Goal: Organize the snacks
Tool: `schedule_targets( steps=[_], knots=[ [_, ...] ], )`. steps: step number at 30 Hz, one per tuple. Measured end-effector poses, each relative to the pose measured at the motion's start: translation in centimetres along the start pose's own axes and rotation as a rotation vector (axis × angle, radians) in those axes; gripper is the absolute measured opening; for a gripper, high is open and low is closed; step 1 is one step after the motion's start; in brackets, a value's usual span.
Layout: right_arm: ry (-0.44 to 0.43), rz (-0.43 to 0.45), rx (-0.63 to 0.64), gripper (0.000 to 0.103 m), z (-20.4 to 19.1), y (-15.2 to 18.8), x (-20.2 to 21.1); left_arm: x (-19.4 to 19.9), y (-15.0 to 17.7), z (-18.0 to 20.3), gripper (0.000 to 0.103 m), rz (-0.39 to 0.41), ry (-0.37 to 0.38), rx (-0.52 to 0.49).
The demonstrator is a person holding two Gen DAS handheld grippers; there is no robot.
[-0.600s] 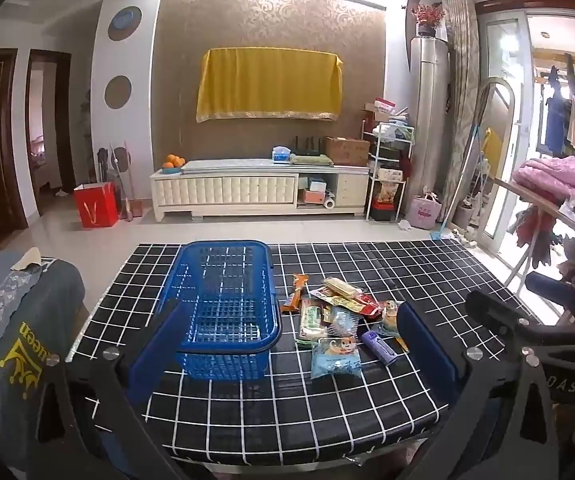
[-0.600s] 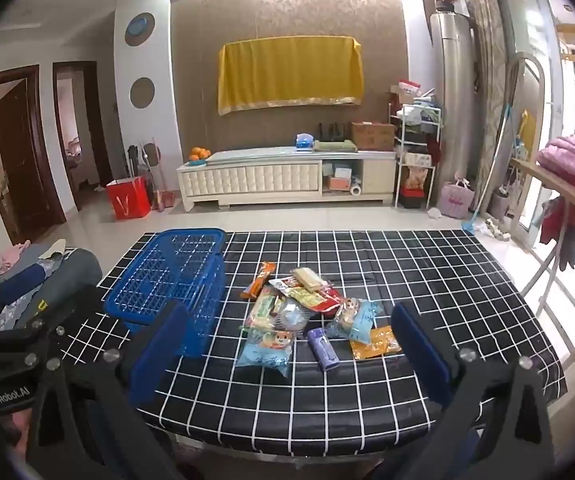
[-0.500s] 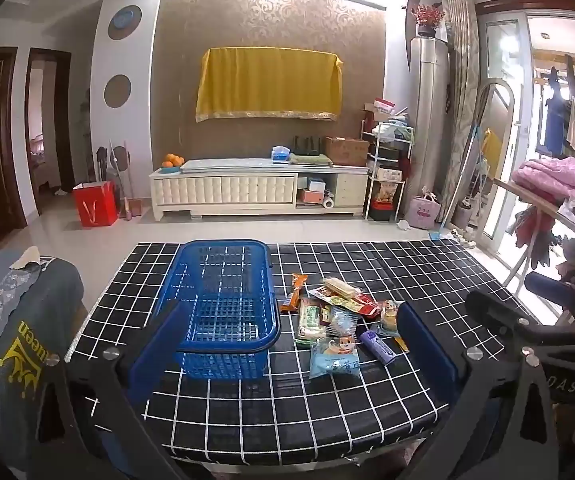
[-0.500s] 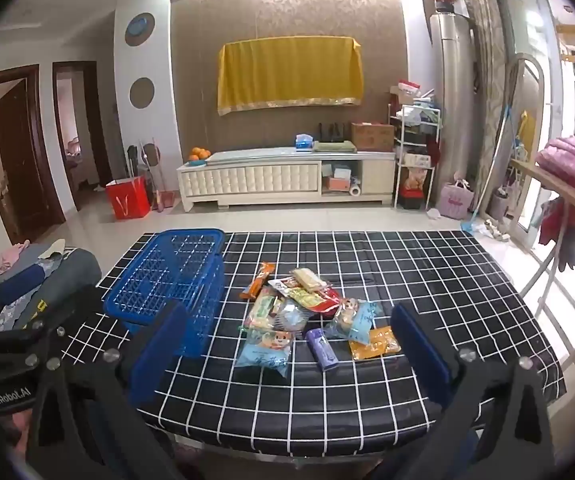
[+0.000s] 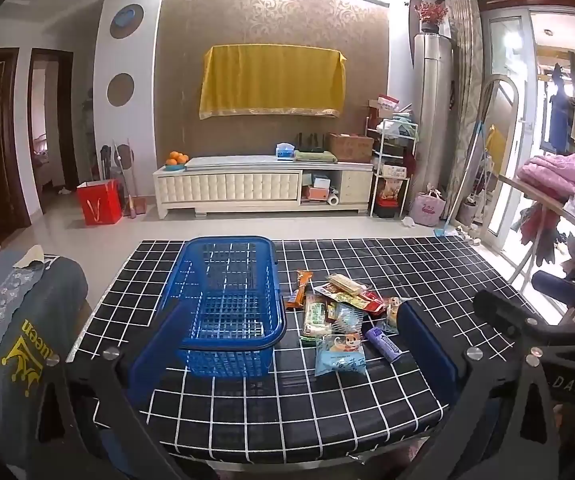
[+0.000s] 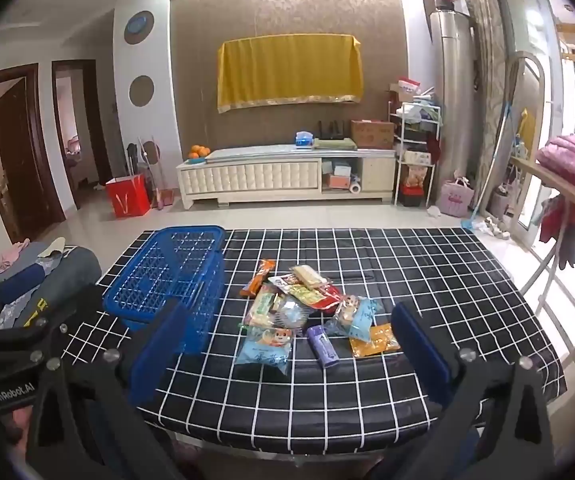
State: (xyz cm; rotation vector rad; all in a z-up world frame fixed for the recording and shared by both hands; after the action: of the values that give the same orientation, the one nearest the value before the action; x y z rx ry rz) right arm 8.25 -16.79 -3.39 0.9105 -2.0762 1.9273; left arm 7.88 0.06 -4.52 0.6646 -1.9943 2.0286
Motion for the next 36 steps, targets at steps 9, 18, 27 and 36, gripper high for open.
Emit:
schedule_targets(
  steps=[9, 18, 27, 36],
  knots=[
    [-0.002, -0.004, -0.002, 0.103, -0.01, 0.17, 0.01, -0.26, 0.19, 0.17, 0.103, -0.008, -0.008, -0.004],
    [-0.003, -0.010, -0.001, 0.103, -0.19, 0.27, -0.18, -0.36, 0.17, 0.10, 0.103, -0.012, -0.012, -0.002],
    [-0.005, -0.018, 0.001, 0.103, -0.37, 0.49, -0.22, -0.21, 0.25, -0.05, 0.103, -0.009, -0.021, -0.007],
    [-0.005, -0.029, 0.002, 0.103, -0.32, 0.58, -0.37, -0.39, 0.34, -0.16, 0.103, -0.015, -0.020, -0.006]
  ],
)
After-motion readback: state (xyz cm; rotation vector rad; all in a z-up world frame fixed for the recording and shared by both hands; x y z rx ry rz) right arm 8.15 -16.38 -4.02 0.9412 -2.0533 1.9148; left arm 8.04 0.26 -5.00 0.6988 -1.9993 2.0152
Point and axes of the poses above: each gripper's, at about its wrist camera, not at the fingertips, and x roughly against the way its jaws point, z to its right, y to its underside, the point moved 9 cm from there along -x, roughly the way its jaws point, and after that the axes turned 9 degrees about -y, right-handed, at the moved point
